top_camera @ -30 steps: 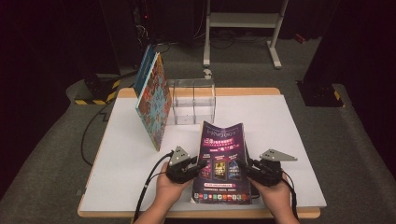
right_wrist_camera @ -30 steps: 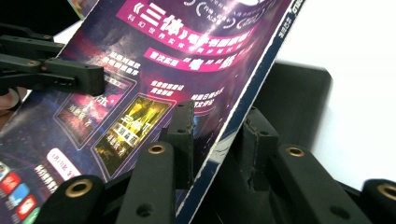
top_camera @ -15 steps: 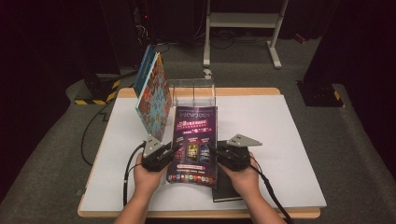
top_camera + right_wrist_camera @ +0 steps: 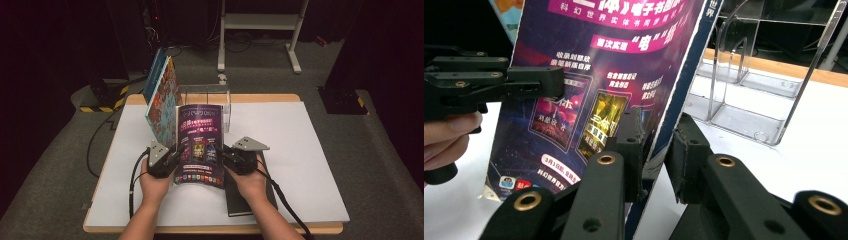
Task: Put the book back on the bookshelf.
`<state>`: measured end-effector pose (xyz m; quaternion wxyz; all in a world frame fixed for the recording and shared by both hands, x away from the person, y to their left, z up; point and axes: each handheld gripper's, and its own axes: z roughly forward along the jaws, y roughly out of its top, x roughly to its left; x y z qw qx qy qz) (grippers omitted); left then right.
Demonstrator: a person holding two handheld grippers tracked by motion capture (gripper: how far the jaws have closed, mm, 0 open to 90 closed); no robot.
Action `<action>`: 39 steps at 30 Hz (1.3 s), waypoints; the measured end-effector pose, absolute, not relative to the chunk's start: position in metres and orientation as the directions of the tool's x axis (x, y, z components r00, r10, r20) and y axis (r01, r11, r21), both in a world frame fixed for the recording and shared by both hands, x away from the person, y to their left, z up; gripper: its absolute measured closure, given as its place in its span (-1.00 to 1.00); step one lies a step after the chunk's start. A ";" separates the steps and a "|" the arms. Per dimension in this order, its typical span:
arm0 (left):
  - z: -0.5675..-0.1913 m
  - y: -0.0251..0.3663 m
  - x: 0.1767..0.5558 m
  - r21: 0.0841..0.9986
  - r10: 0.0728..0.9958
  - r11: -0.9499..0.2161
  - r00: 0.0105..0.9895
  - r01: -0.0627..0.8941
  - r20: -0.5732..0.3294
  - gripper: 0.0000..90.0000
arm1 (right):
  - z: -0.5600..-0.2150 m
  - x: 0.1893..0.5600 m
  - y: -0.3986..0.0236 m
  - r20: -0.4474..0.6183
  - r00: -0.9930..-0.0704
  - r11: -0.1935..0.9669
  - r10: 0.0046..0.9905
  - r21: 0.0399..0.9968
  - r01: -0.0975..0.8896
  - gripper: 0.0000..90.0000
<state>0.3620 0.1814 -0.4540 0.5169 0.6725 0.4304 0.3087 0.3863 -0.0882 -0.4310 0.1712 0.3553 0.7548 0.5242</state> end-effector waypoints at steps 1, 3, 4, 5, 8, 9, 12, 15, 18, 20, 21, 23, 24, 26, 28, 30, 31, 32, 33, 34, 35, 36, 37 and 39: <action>-0.454 0.181 0.360 0.962 0.898 -0.093 0.439 0.257 -0.031 0.73 | -0.431 0.384 -0.089 0.110 -0.690 0.200 0.715 0.914 0.352 0.70; -0.454 0.182 0.357 0.963 0.899 -0.088 0.437 0.254 -0.033 0.70 | -0.431 0.380 -0.090 0.107 -0.694 0.200 0.712 0.917 0.346 0.71; -0.454 0.182 0.355 0.963 0.900 -0.087 0.435 0.254 -0.033 0.67 | -0.431 0.377 -0.091 0.108 -0.696 0.198 0.710 0.918 0.344 0.71; -0.454 0.183 0.353 0.964 0.900 -0.088 0.435 0.250 -0.031 0.65 | -0.431 0.375 -0.092 0.105 -0.698 0.199 0.708 0.919 0.339 0.72; -0.455 0.185 0.346 0.968 0.897 -0.082 0.440 0.238 -0.032 0.60 | -0.432 0.367 -0.095 0.099 -0.708 0.197 0.700 0.925 0.325 0.72; -0.455 0.186 0.344 0.969 0.896 -0.081 0.443 0.235 -0.033 0.59 | -0.433 0.364 -0.096 0.099 -0.711 0.197 0.696 0.926 0.322 0.72; -0.456 0.187 0.337 0.973 0.898 -0.086 0.440 0.215 -0.019 0.53 | -0.434 0.356 -0.098 0.087 -0.721 0.201 0.687 0.931 0.304 0.72; -0.456 0.187 0.329 0.975 0.898 -0.096 0.441 0.200 -0.002 0.48 | -0.435 0.350 -0.099 0.082 -0.731 0.204 0.678 0.934 0.294 0.72; -0.457 0.189 0.325 0.976 0.898 -0.088 0.440 0.199 -0.009 0.42 | -0.435 0.343 -0.100 0.075 -0.740 0.208 0.669 0.936 0.283 0.69; -0.459 0.189 0.323 0.977 0.899 -0.089 0.437 0.192 -0.004 0.36 | -0.436 0.338 -0.101 0.071 -0.746 0.209 0.662 0.938 0.275 0.67; -0.459 0.189 0.321 0.978 0.900 -0.085 0.436 0.190 -0.006 0.34 | -0.437 0.337 -0.101 0.072 -0.749 0.209 0.659 0.939 0.274 0.66; -0.461 0.190 0.320 0.979 0.901 -0.078 0.434 0.191 -0.012 0.30 | -0.438 0.333 -0.102 0.072 -0.752 0.206 0.655 0.940 0.270 0.64; -0.462 0.190 0.319 0.978 0.902 -0.079 0.431 0.192 -0.012 0.27 | -0.439 0.332 -0.102 0.071 -0.755 0.207 0.652 0.941 0.267 0.63; -0.465 0.191 0.318 0.976 0.906 -0.085 0.424 0.201 -0.009 0.22 | -0.440 0.328 -0.103 0.066 -0.762 0.210 0.645 0.943 0.260 0.61; -0.466 0.192 0.318 0.975 0.908 -0.084 0.418 0.205 -0.010 0.19 | -0.441 0.324 -0.104 0.057 -0.765 0.215 0.641 0.944 0.251 0.60; -0.466 0.192 0.317 0.975 0.909 -0.085 0.418 0.203 -0.008 0.18 | -0.442 0.320 -0.104 0.048 -0.769 0.222 0.637 0.944 0.242 0.57; -0.466 0.193 0.317 0.976 0.909 -0.083 0.418 0.202 -0.009 0.16 | -0.443 0.318 -0.104 0.044 -0.771 0.224 0.635 0.945 0.239 0.55; -0.467 0.193 0.317 0.976 0.909 -0.079 0.416 0.201 -0.012 0.15 | -0.443 0.316 -0.104 0.043 -0.774 0.225 0.632 0.946 0.235 0.54; -0.468 0.193 0.316 0.976 0.908 -0.078 0.418 0.205 -0.015 0.14 | -0.444 0.315 -0.104 0.044 -0.775 0.224 0.631 0.946 0.236 0.52; -0.470 0.194 0.316 0.975 0.908 -0.084 0.420 0.204 -0.009 0.11 | -0.444 0.313 -0.105 0.043 -0.778 0.226 0.627 0.945 0.234 0.50; -0.471 0.194 0.316 0.973 0.906 -0.087 0.424 0.214 -0.012 0.11 | -0.445 0.312 -0.105 0.042 -0.780 0.228 0.624 0.945 0.233 0.49; -0.473 0.194 0.317 0.971 0.902 -0.091 0.432 0.220 -0.013 0.12 | -0.446 0.311 -0.106 0.042 -0.783 0.230 0.620 0.945 0.233 0.46; -0.474 0.193 0.318 0.969 0.897 -0.087 0.441 0.229 -0.024 0.12 | -0.448 0.310 -0.106 0.038 -0.791 0.236 0.611 0.945 0.227 0.41; -0.476 0.190 0.319 0.968 0.892 -0.088 0.451 0.234 -0.028 0.13 | -0.448 0.311 -0.105 0.024 -0.803 0.245 0.596 0.947 0.210 0.41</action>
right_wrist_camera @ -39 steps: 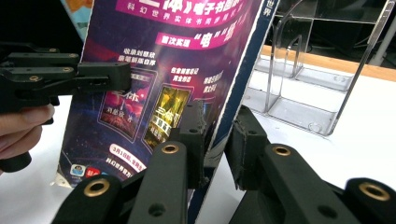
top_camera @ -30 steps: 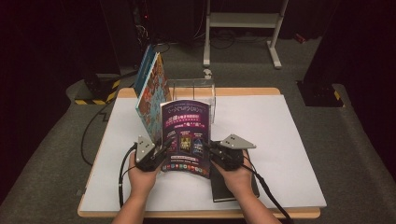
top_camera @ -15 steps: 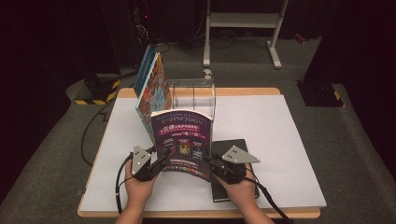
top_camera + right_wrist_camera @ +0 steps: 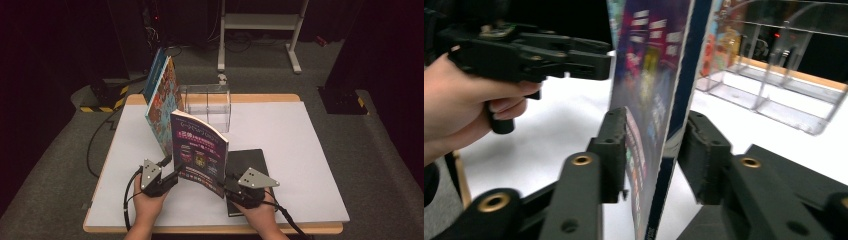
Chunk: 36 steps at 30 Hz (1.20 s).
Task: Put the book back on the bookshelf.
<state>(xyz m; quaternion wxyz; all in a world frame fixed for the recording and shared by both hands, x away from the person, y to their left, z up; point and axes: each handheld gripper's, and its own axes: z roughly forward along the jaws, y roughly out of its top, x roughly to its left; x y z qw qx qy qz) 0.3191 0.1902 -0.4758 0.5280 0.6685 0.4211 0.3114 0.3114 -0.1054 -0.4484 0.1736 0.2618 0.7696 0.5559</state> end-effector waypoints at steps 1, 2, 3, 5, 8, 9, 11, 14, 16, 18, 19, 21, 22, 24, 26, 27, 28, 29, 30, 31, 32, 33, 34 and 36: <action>-0.477 0.188 0.319 0.967 0.890 -0.095 0.455 0.238 -0.025 0.14 | -0.447 0.315 -0.104 0.024 -0.802 0.244 0.597 0.947 0.209 0.45; -0.478 0.186 0.320 0.966 0.888 -0.100 0.459 0.240 -0.022 0.14 | -0.444 0.319 -0.103 0.041 -0.801 0.235 0.598 0.946 0.224 0.72; -0.478 0.185 0.320 0.964 0.887 -0.109 0.462 0.243 -0.016 0.14 | -0.442 0.323 -0.101 0.029 -0.795 0.245 0.606 0.944 0.221 0.83; -0.479 0.184 0.320 0.963 0.887 -0.112 0.462 0.244 -0.013 0.15 | -0.439 0.327 -0.096 0.021 -0.796 0.270 0.606 0.935 0.230 0.86; -0.478 0.186 0.321 0.965 0.892 -0.106 0.452 0.242 -0.015 0.15 | -0.439 0.325 -0.091 0.007 -0.786 0.257 0.618 0.943 0.211 0.87; -0.478 0.187 0.321 0.964 0.893 -0.104 0.450 0.244 -0.018 0.15 | -0.437 0.326 -0.091 0.022 -0.780 0.235 0.625 0.948 0.216 0.87; -0.478 0.189 0.321 0.964 0.894 -0.098 0.447 0.248 -0.024 0.16 | -0.434 0.329 -0.092 0.047 -0.770 0.202 0.637 0.953 0.226 0.87; -0.478 0.190 0.321 0.964 0.896 -0.094 0.443 0.247 -0.025 0.16 | -0.430 0.334 -0.092 0.072 -0.755 0.168 0.651 0.957 0.236 0.87; -0.477 0.191 0.320 0.966 0.897 -0.088 0.442 0.244 -0.030 0.17 | -0.429 0.337 -0.090 0.077 -0.741 0.147 0.668 0.962 0.232 0.87; -0.476 0.193 0.320 0.966 0.898 -0.082 0.438 0.243 -0.034 0.17 | -0.428 0.339 -0.089 0.068 -0.725 0.129 0.686 0.969 0.213 0.87; -0.476 0.193 0.320 0.967 0.899 -0.080 0.437 0.242 -0.035 0.17 | -0.426 0.340 -0.089 0.064 -0.716 0.120 0.695 0.972 0.204 0.87; -0.476 0.194 0.320 0.967 0.900 -0.077 0.434 0.243 -0.038 0.17 | -0.425 0.342 -0.091 0.064 -0.692 0.101 0.719 0.976 0.195 0.87; -0.476 0.194 0.319 0.967 0.900 -0.071 0.434 0.246 -0.044 0.17 | -0.425 0.343 -0.091 0.060 -0.678 0.095 0.733 0.977 0.189 0.87; -0.476 0.194 0.319 0.967 0.899 -0.072 0.435 0.245 -0.043 0.17 | -0.427 0.345 -0.092 0.057 -0.663 0.095 0.746 0.977 0.191 0.87; -0.474 0.193 0.319 0.969 0.894 -0.070 0.446 0.239 -0.045 0.15 | -0.429 0.344 -0.090 0.050 -0.660 0.096 0.750 0.978 0.184 0.86; -0.472 0.192 0.318 0.969 0.890 -0.068 0.453 0.236 -0.048 0.14 | -0.429 0.342 -0.089 0.037 -0.662 0.107 0.748 0.979 0.175 0.86; -0.470 0.191 0.318 0.971 0.884 -0.061 0.465 0.230 -0.054 0.11 | -0.429 0.340 -0.088 0.032 -0.661 0.111 0.750 0.979 0.174 0.86; -0.467 0.190 0.317 0.973 0.876 -0.056 0.478 0.224 -0.060 0.07 | -0.430 0.339 -0.088 0.034 -0.662 0.109 0.749 0.979 0.173 0.86; -0.463 0.188 0.315 0.976 0.870 -0.049 0.489 0.213 -0.063 0.04 | -0.430 0.338 -0.088 0.034 -0.663 0.109 0.748 0.979 0.173 0.86; -0.459 0.186 0.314 0.979 0.861 -0.046 0.505 0.199 -0.062 0.01 | -0.430 0.337 -0.087 0.030 -0.664 0.111 0.747 0.979 0.170 0.86; -0.455 0.184 0.313 0.981 0.851 -0.040 0.521 0.188 -0.065 -0.02 | -0.430 0.336 -0.087 0.026 -0.663 0.114 0.748 0.979 0.168 0.85; -0.450 0.182 0.312 0.983 0.842 -0.036 0.535 0.180 -0.066 -0.07 | -0.430 0.335 -0.086 0.026 -0.665 0.115 0.747 0.979 0.167 0.85; -0.446 0.179 0.311 0.984 0.832 -0.027 0.550 0.174 -0.074 -0.10 | -0.430 0.334 -0.085 0.023 -0.668 0.117 0.744 0.979 0.164 0.85; -0.441 0.177 0.310 0.986 0.821 -0.019 0.565 0.167 -0.080 -0.18 | -0.430 0.333 -0.083 0.017 -0.671 0.123 0.741 0.979 0.160 0.85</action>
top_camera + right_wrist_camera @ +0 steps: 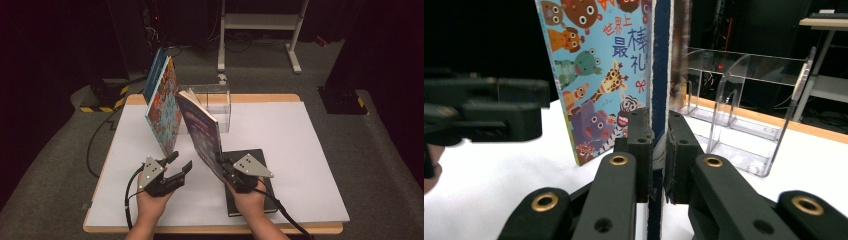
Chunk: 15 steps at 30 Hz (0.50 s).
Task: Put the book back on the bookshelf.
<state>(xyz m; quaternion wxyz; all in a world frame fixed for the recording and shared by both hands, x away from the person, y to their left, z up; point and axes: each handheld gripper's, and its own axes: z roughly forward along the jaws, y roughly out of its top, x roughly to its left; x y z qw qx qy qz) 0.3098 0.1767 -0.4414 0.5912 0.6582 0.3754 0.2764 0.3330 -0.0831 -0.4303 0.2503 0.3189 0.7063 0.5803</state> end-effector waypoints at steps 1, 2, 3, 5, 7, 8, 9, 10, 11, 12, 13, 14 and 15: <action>-0.432 0.170 0.309 0.988 0.805 -0.006 0.587 0.155 -0.087 -0.23 | -0.430 0.332 -0.082 0.012 -0.672 0.127 0.740 0.979 0.157 0.85; -0.432 0.170 0.309 0.988 0.805 -0.006 0.587 0.155 -0.087 -0.25 | -0.430 0.332 -0.080 0.015 -0.672 0.126 0.740 0.979 0.160 0.85; -0.426 0.165 0.309 0.990 0.791 0.005 0.605 0.141 -0.090 -0.28 | -0.430 0.331 -0.079 0.012 -0.673 0.128 0.740 0.979 0.159 0.85; -0.419 0.159 0.310 0.991 0.779 0.006 0.621 0.135 -0.089 -0.33 | -0.430 0.331 -0.079 0.010 -0.674 0.130 0.739 0.979 0.158 0.85; -0.413 0.153 0.313 0.991 0.765 0.016 0.636 0.134 -0.098 -0.37 | -0.431 0.330 -0.078 0.016 -0.674 0.128 0.739 0.978 0.163 0.85; -0.409 0.150 0.315 0.990 0.755 0.025 0.646 0.138 -0.109 -0.40 | -0.432 0.330 -0.078 0.011 -0.675 0.130 0.737 0.979 0.158 0.85; -0.406 0.147 0.317 0.989 0.744 0.035 0.657 0.146 -0.123 -0.40 | -0.432 0.329 -0.078 0.011 -0.675 0.129 0.738 0.979 0.157 0.85; -0.403 0.144 0.319 0.988 0.736 0.044 0.664 0.149 -0.133 -0.41 | -0.433 0.328 -0.078 0.010 -0.674 0.130 0.739 0.979 0.157 0.85; -0.400 0.140 0.321 0.988 0.730 0.047 0.670 0.146 -0.134 -0.43 | -0.433 0.328 -0.077 0.009 -0.674 0.130 0.739 0.979 0.156 0.85; -0.398 0.137 0.322 0.989 0.728 0.046 0.673 0.142 -0.131 -0.43 | -0.433 0.328 -0.077 0.010 -0.676 0.130 0.737 0.979 0.157 0.85; -0.397 0.134 0.324 0.989 0.728 0.049 0.673 0.142 -0.133 -0.44 | -0.433 0.328 -0.077 0.010 -0.679 0.131 0.734 0.979 0.157 0.84; -0.396 0.132 0.326 0.988 0.728 0.053 0.672 0.147 -0.139 -0.45 | -0.433 0.328 -0.077 0.010 -0.680 0.131 0.733 0.979 0.155 0.84; -0.395 0.130 0.328 0.986 0.729 0.057 0.669 0.158 -0.149 -0.45 | -0.433 0.327 -0.076 0.015 -0.684 0.129 0.729 0.979 0.159 0.83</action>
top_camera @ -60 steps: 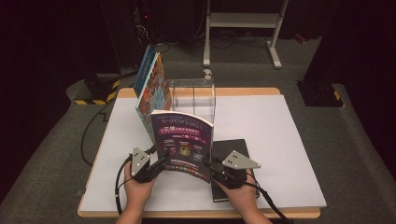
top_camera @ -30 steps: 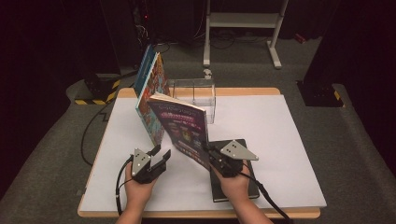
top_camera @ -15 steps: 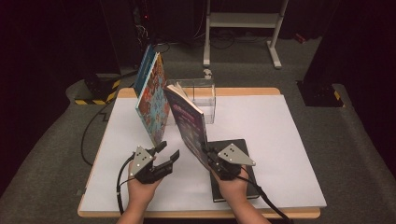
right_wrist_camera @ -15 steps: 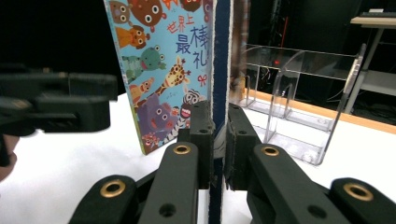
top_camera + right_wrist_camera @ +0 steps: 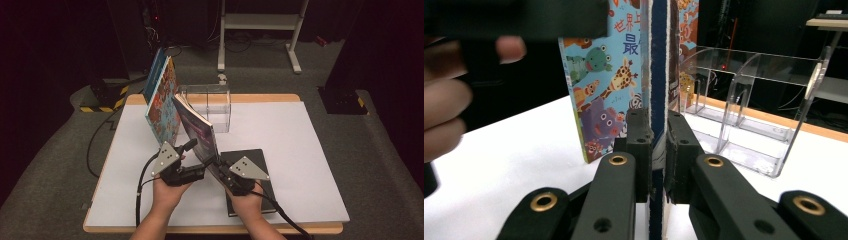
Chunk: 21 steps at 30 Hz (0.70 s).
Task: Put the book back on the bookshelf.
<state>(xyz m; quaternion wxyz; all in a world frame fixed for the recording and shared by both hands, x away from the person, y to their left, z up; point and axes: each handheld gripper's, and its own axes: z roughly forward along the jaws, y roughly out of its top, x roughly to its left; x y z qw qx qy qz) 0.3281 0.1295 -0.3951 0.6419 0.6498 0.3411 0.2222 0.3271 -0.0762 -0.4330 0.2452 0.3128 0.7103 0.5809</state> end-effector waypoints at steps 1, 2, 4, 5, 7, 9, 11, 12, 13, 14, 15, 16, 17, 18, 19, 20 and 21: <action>-0.395 0.128 0.330 0.983 0.728 0.062 0.667 0.172 -0.163 -0.46 | -0.433 0.327 -0.076 0.011 -0.689 0.133 0.725 0.979 0.156 0.82; -0.395 0.127 0.331 0.982 0.728 0.067 0.664 0.177 -0.169 -0.47 | -0.433 0.326 -0.075 0.019 -0.694 0.130 0.720 0.978 0.162 0.81; -0.395 0.126 0.330 0.983 0.736 0.068 0.656 0.172 -0.166 -0.52 | -0.434 0.325 -0.074 0.022 -0.703 0.132 0.711 0.978 0.164 0.76; -0.396 0.126 0.329 0.983 0.742 0.067 0.651 0.170 -0.163 -0.52 | -0.434 0.325 -0.075 0.024 -0.714 0.138 0.700 0.976 0.169 0.74; -0.398 0.124 0.329 0.980 0.730 0.066 0.661 0.186 -0.174 -0.59 | -0.436 0.324 -0.074 0.020 -0.732 0.158 0.681 0.972 0.173 0.72; -0.398 0.121 0.326 0.982 0.742 0.054 0.651 0.182 -0.161 -0.63 | -0.437 0.320 -0.071 -0.009 -0.738 0.185 0.674 0.970 0.157 0.70; -0.399 0.119 0.323 0.984 0.755 0.040 0.640 0.173 -0.143 -0.63 | -0.439 0.318 -0.069 -0.006 -0.745 0.191 0.667 0.968 0.163 0.70; -0.399 0.119 0.321 0.984 0.760 0.038 0.634 0.173 -0.141 -0.63 | -0.439 0.318 -0.069 0.000 -0.748 0.188 0.664 0.968 0.167 0.70; -0.399 0.119 0.320 0.984 0.763 0.038 0.630 0.176 -0.142 -0.63 | -0.440 0.318 -0.069 0.007 -0.752 0.186 0.659 0.967 0.172 0.70; -0.399 0.119 0.319 0.983 0.767 0.036 0.625 0.178 -0.141 -0.63 | -0.440 0.318 -0.068 0.012 -0.756 0.184 0.655 0.967 0.174 0.70; -0.399 0.120 0.318 0.984 0.772 0.032 0.621 0.178 -0.137 -0.63 | -0.441 0.318 -0.068 0.011 -0.759 0.185 0.651 0.967 0.173 0.68; -0.399 0.120 0.317 0.984 0.776 0.029 0.617 0.177 -0.133 -0.63 | -0.441 0.317 -0.067 0.012 -0.763 0.186 0.647 0.967 0.172 0.67; -0.400 0.120 0.316 0.984 0.780 0.022 0.613 0.175 -0.126 -0.62 | -0.442 0.317 -0.066 0.010 -0.766 0.188 0.643 0.967 0.170 0.66; -0.400 0.120 0.315 0.985 0.782 0.018 0.612 0.172 -0.121 -0.63 | -0.442 0.316 -0.064 0.011 -0.768 0.189 0.640 0.967 0.171 0.66; -0.401 0.119 0.314 0.985 0.783 0.013 0.612 0.171 -0.116 -0.63 | -0.443 0.316 -0.063 0.012 -0.771 0.191 0.636 0.966 0.172 0.64; -0.401 0.119 0.313 0.986 0.785 0.002 0.611 0.167 -0.105 -0.64 | -0.443 0.315 -0.062 0.010 -0.775 0.196 0.632 0.966 0.172 0.63; -0.402 0.119 0.312 0.987 0.789 -0.006 0.607 0.163 -0.096 -0.64 | -0.444 0.315 -0.061 0.009 -0.779 0.199 0.627 0.965 0.172 0.60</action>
